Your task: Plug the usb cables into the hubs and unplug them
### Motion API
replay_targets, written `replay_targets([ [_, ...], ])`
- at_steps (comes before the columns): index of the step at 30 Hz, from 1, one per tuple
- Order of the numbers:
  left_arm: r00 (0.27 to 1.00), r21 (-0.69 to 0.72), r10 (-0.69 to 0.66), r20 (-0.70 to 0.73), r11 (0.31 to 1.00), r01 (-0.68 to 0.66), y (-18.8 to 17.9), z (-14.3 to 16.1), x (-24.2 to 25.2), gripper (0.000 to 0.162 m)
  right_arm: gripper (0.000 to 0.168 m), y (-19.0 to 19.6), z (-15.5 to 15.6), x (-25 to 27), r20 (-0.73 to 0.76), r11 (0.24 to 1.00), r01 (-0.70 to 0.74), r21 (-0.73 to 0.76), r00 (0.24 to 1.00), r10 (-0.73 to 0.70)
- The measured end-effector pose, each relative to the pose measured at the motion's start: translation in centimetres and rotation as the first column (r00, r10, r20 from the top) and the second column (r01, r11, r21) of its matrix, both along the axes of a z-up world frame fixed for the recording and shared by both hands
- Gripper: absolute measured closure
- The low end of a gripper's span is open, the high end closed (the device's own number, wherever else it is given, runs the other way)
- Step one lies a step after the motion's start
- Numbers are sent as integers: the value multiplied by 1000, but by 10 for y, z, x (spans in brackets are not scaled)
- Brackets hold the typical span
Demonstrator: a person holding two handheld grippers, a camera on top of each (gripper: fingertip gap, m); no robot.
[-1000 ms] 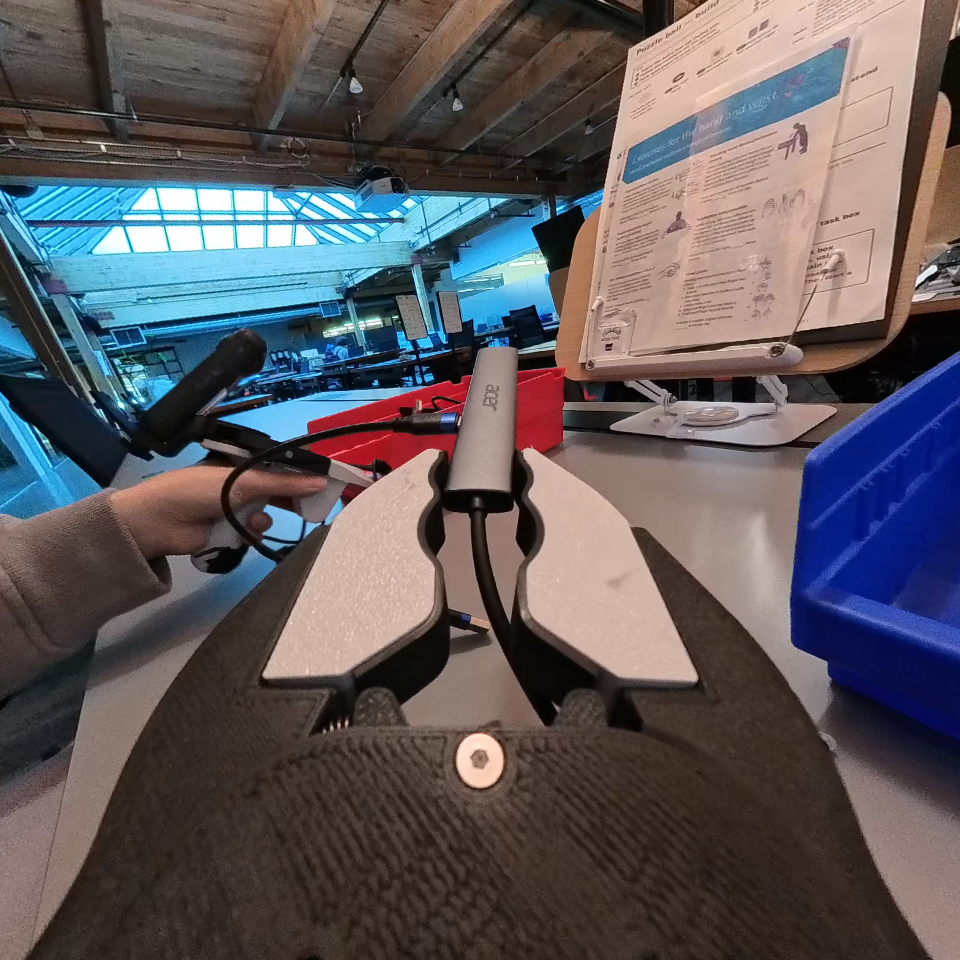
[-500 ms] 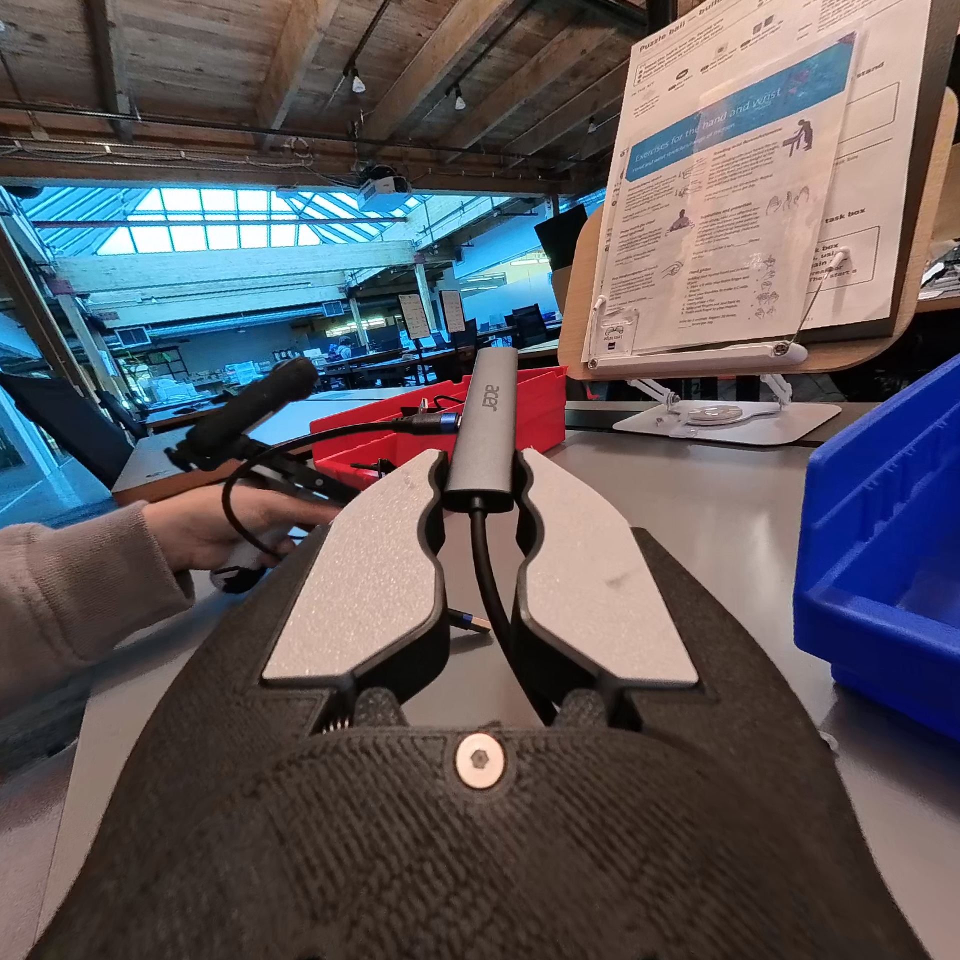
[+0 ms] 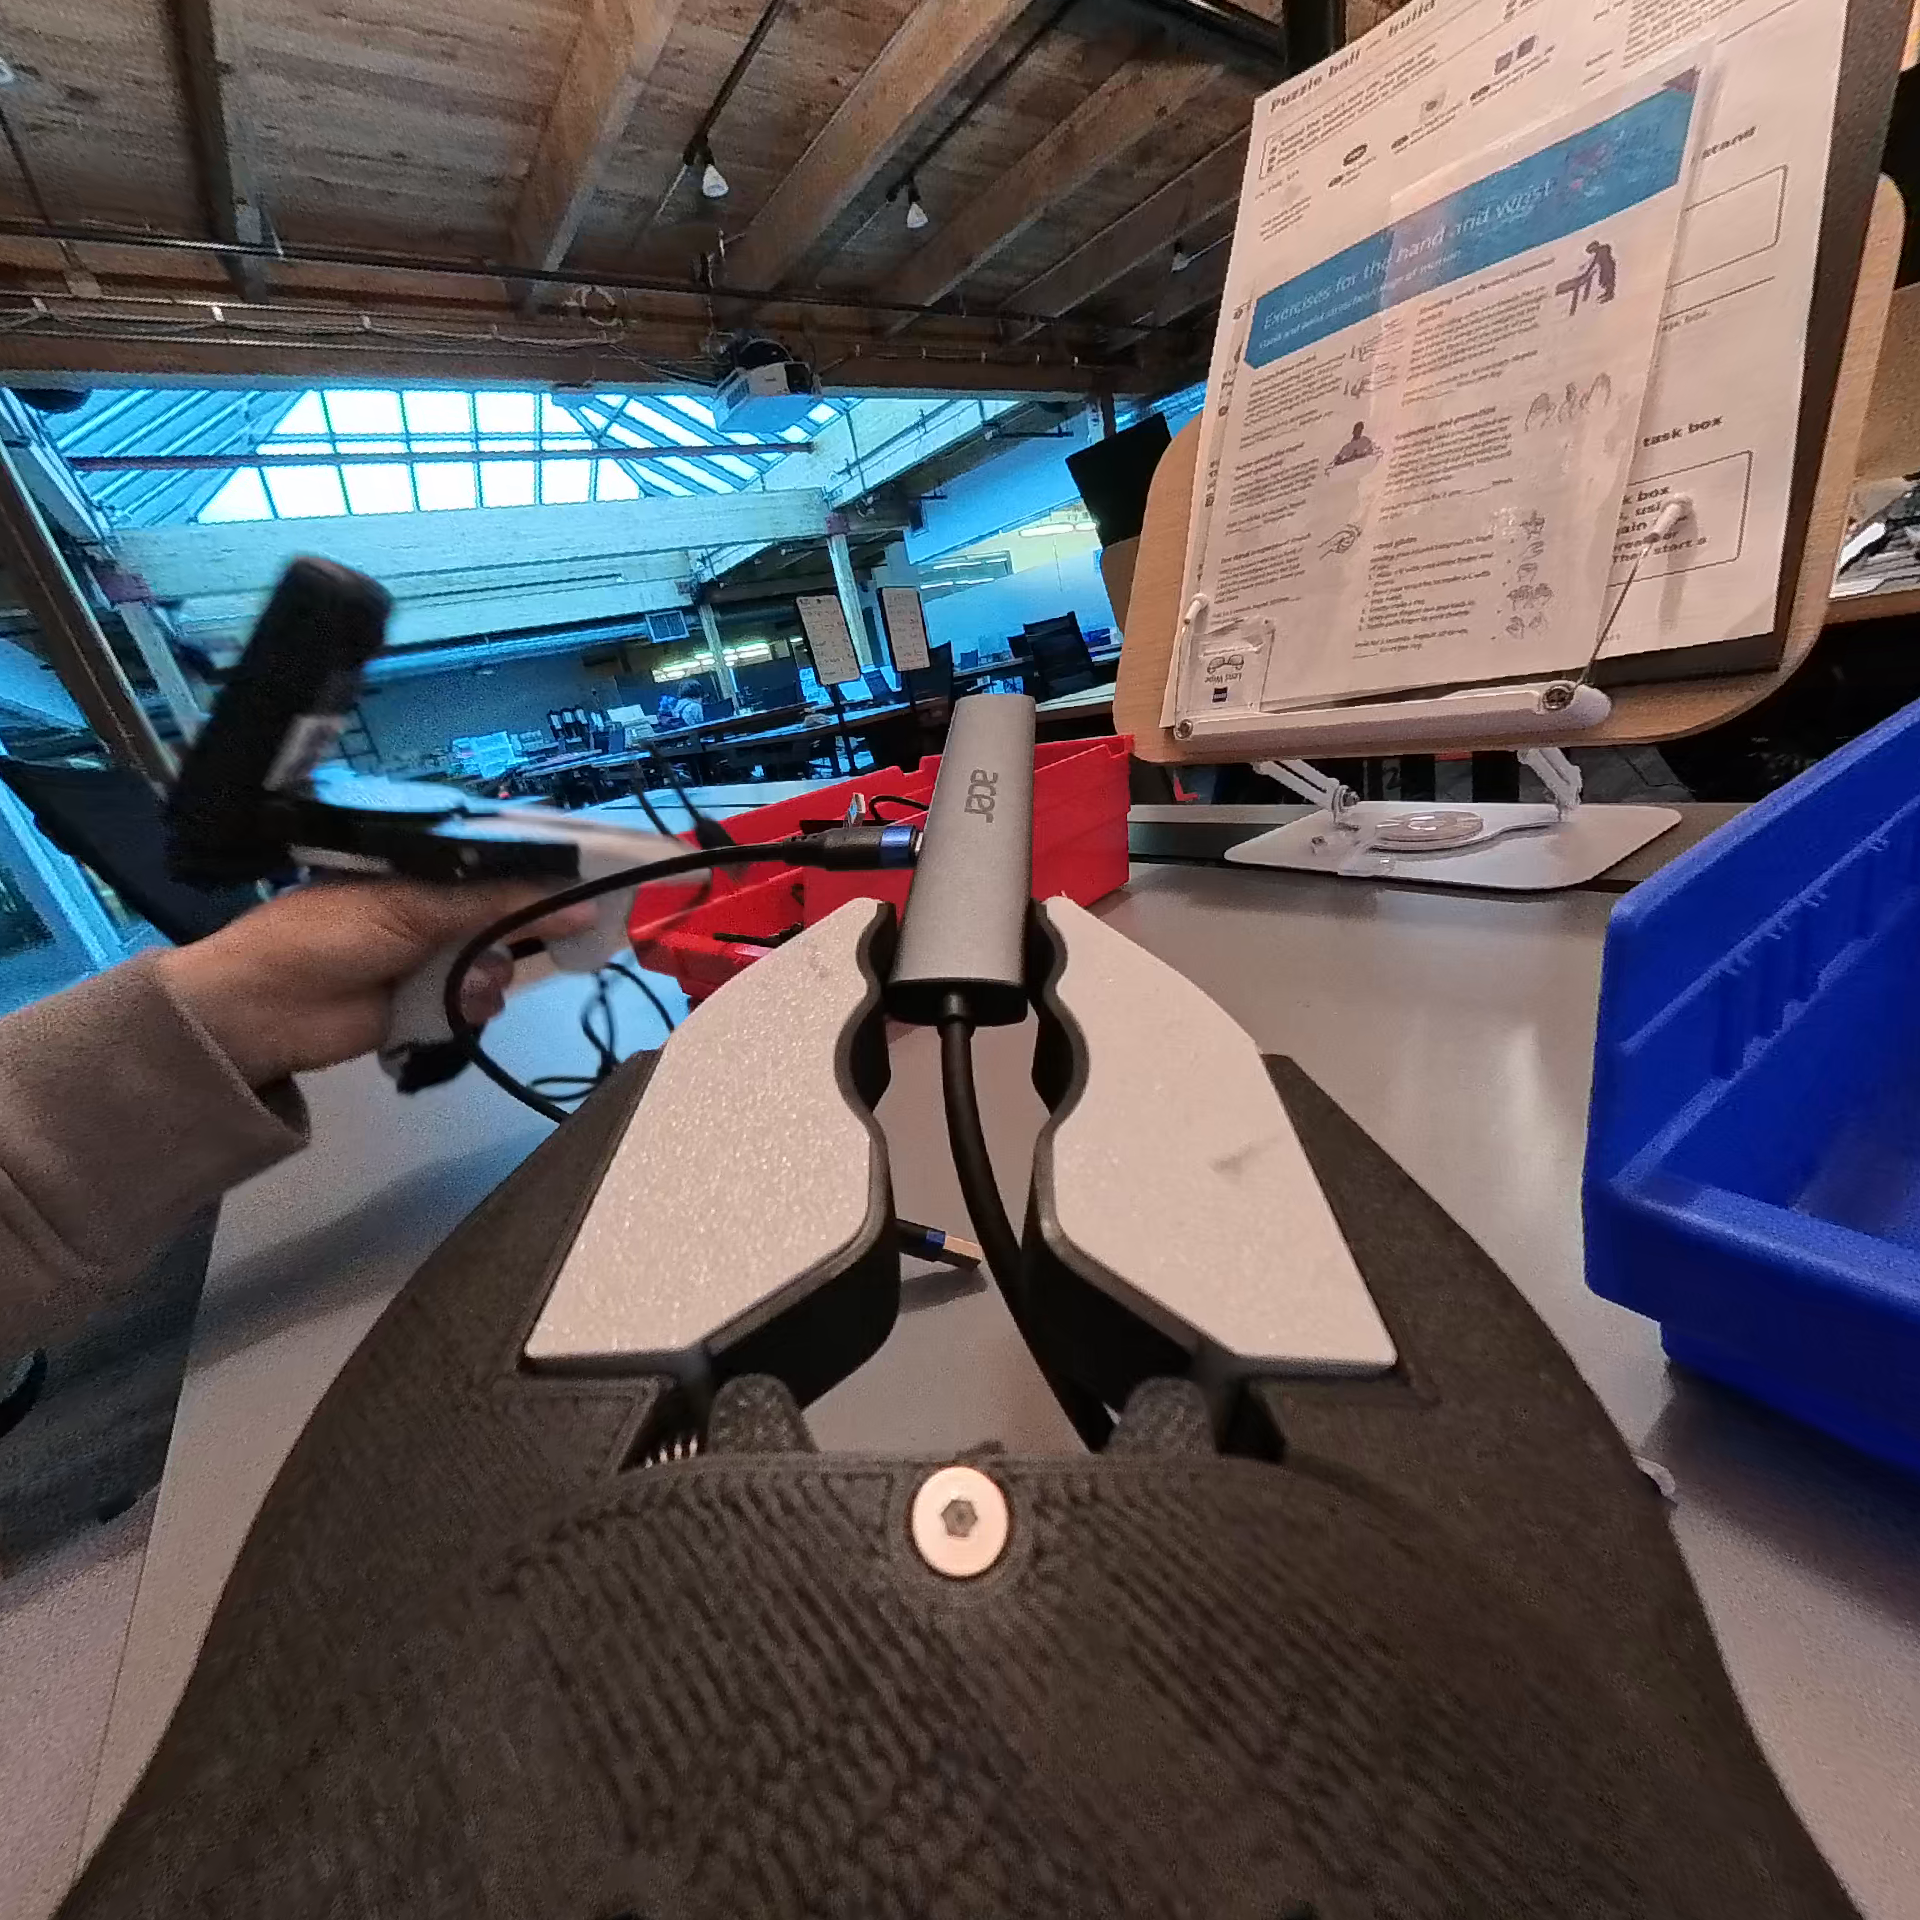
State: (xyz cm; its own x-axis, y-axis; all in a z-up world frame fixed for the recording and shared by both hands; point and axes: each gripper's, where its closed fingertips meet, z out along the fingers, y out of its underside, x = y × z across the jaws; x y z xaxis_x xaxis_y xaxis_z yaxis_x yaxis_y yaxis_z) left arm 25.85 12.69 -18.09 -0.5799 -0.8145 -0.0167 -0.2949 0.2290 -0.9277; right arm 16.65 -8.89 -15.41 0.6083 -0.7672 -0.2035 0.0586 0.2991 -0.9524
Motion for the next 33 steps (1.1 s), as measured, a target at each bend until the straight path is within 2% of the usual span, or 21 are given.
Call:
replay_targets([
  [3,965,36,-52,256,998,44,1,54,0,160,144,0,0,0,-3,1000,1,1,1000,-1],
  [4,941,64,-145,307,989,131,-8,65,-7,160,144,0,0,0,-2,1000,2,3,1000,-2],
  [5,897,105,-303,321,953,285,-24,69,-23,159,144,-1,0,0,-1,1000,4,7,1000,-4],
  [6,828,150,-474,301,881,449,-40,66,-44,159,144,-2,0,0,0,1000,6,14,1000,-6],
  [8,655,260,-734,180,677,688,-58,39,-85,159,144,-6,1,1,-2,999,11,38,1000,-11],
  [9,590,330,-802,94,585,741,-59,19,-98,159,144,-8,2,1,-1,998,17,53,1000,-17],
  [11,463,435,-870,-168,356,827,-50,-29,-126,159,145,-12,3,0,3,997,24,78,1000,-25],
  [12,422,458,-856,-299,259,850,-40,-50,-136,159,145,-14,3,0,5,996,27,86,1000,-27],
  [15,370,481,-743,-558,74,874,-9,-88,-147,159,145,-14,4,0,6,995,27,91,1000,-28],
  [17,429,562,-676,-600,25,826,7,-98,-136,159,144,-14,4,0,7,996,26,88,1000,-27],
  [19,475,600,-628,-617,16,800,20,-100,-127,159,144,-15,4,0,8,995,26,91,1000,-27],
  [23,578,610,-595,-559,177,773,26,-96,-110,151,144,-15,4,1,5,995,25,95,1000,-26],
  [26,642,607,-577,-505,291,739,29,-88,-100,127,145,-15,4,0,9,996,24,89,1000,-25],
  [31,673,560,-606,-423,410,720,27,-71,-107,123,144,-14,4,0,9,996,22,90,1000,-23],
  [33,714,554,-587,-382,473,685,35,-63,-103,123,144,-15,4,0,10,995,21,93,1000,-22],
])
